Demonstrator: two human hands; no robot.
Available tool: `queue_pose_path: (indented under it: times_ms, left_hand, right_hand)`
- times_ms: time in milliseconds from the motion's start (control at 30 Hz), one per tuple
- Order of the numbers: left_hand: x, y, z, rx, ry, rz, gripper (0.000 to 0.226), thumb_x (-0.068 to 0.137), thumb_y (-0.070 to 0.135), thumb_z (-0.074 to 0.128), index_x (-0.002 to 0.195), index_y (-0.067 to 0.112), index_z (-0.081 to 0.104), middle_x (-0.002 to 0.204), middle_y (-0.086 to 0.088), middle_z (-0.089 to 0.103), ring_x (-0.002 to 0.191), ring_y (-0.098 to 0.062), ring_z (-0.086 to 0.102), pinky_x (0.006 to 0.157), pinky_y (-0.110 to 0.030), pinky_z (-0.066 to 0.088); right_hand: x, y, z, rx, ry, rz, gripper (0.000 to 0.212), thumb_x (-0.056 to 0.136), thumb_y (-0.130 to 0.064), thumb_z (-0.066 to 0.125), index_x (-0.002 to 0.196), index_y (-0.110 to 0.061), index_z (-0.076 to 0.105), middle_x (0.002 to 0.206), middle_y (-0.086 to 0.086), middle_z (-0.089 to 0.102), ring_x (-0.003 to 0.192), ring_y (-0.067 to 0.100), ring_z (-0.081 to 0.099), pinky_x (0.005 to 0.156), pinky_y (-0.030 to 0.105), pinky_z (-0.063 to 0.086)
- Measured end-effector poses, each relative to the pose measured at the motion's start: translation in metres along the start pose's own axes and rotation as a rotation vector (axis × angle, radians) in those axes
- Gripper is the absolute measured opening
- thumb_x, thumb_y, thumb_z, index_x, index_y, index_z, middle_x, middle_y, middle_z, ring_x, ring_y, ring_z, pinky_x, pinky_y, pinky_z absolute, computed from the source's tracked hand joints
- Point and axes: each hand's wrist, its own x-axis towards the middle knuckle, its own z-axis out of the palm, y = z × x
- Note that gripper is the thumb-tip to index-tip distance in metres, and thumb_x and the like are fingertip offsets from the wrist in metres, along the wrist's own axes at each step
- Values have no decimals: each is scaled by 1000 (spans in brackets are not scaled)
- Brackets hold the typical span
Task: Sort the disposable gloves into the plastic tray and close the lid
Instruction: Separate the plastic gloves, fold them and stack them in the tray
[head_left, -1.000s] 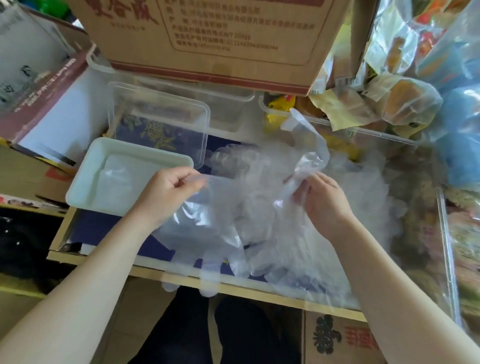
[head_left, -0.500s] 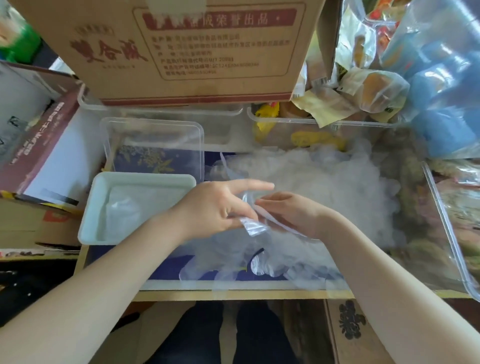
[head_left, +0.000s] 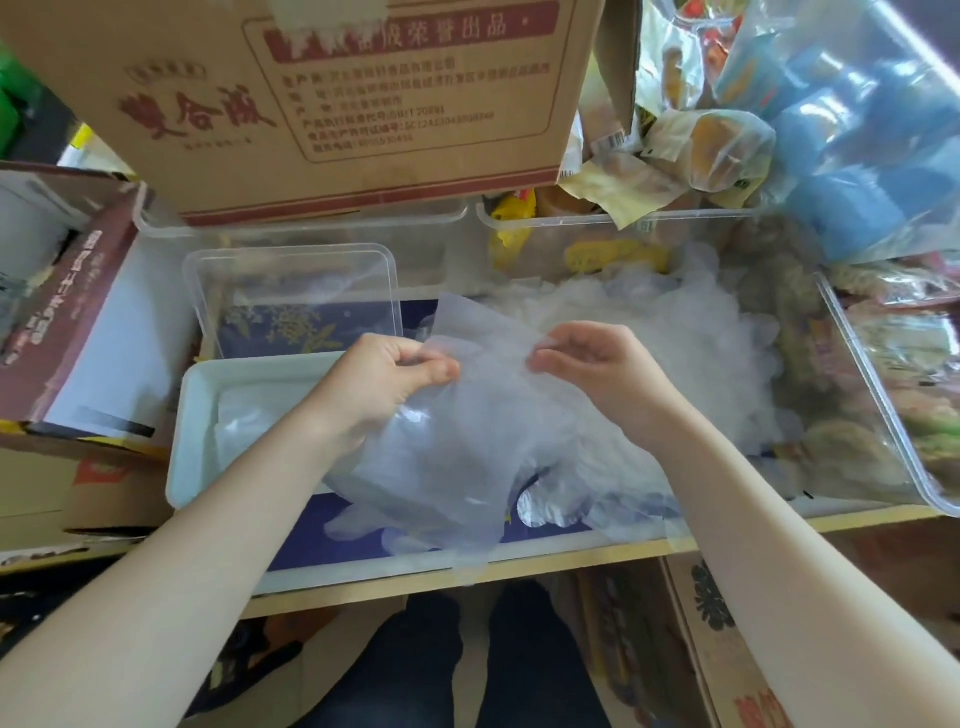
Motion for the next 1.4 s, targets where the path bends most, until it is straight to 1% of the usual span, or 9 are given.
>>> queue_pose_path:
  times_ms: [167, 300, 400, 533, 600, 733, 1000, 1167, 1400]
  left_hand:
    - [1, -1, -12, 10, 231, 9, 8, 87, 16, 64, 89, 14, 72, 92, 3, 68, 85, -3, 60, 73, -6, 43]
    - [12, -5, -26, 1, 575, 62, 28, 84, 25, 65, 64, 5, 62, 59, 1, 47, 59, -14, 41, 62, -28, 33]
    - [15, 3, -20, -105, 621, 102, 40, 82, 28, 64, 66, -7, 57, 57, -4, 39, 58, -16, 34, 58, -29, 31]
    - [-4, 17, 22, -126, 441, 209, 15, 88, 25, 62, 79, 18, 72, 70, 10, 67, 67, -3, 57, 66, -19, 44]
    - [-15, 18, 40, -148, 315, 253, 15, 90, 22, 60, 91, 16, 74, 85, 6, 71, 77, 1, 59, 74, -16, 45]
    - [-27, 16, 56, -243, 140, 262, 41, 97, 24, 47, 79, -12, 59, 61, -3, 54, 57, -4, 47, 58, -13, 41]
    - [-21, 3, 52, -278, 146, 163, 40, 90, 47, 44, 89, 14, 65, 74, -19, 60, 73, -22, 57, 77, -41, 47]
    - [-17, 0, 52, -211, 165, 229, 25, 91, 46, 42, 84, 26, 55, 72, -6, 51, 73, -15, 47, 72, -34, 41]
    - [-22, 0, 49, -344, -151, 335, 65, 82, 56, 57, 103, -6, 53, 62, -3, 52, 56, -9, 48, 58, -16, 42]
  right_hand:
    - [2, 10, -4, 211, 209, 179, 22, 90, -11, 59, 68, -10, 55, 49, -8, 56, 45, 5, 51, 56, 22, 41]
    - [-7, 11, -15, 26, 596, 162, 27, 87, -16, 55, 66, 0, 55, 43, -2, 53, 34, 1, 41, 49, 21, 38]
    - [-18, -10, -8, 13, 614, 43, 37, 89, -17, 51, 64, 9, 48, 47, 8, 52, 36, 3, 41, 48, 19, 38]
    - [-18, -35, 23, 70, 470, -22, 34, 89, -16, 53, 61, 2, 45, 46, 4, 53, 36, 6, 45, 46, 19, 35]
    - [-18, -37, 38, 115, 403, -44, 33, 90, -16, 54, 61, -4, 44, 48, 5, 54, 37, 5, 46, 46, 20, 35]
    - [-22, -34, 53, 209, 318, -82, 33, 92, -16, 54, 63, -2, 47, 51, 7, 55, 42, 11, 53, 50, 29, 42]
    - [-23, -35, 52, 247, 238, 30, 40, 92, -12, 44, 59, 9, 50, 49, 17, 60, 41, 22, 55, 41, 21, 37]
    - [-23, -40, 54, 301, 184, 70, 46, 95, -14, 42, 50, -5, 50, 42, 8, 53, 36, 20, 47, 40, 15, 33]
    - [-19, -45, 57, 300, 102, 82, 54, 101, -32, 34, 64, -6, 62, 48, 9, 55, 40, 17, 50, 43, 18, 36]
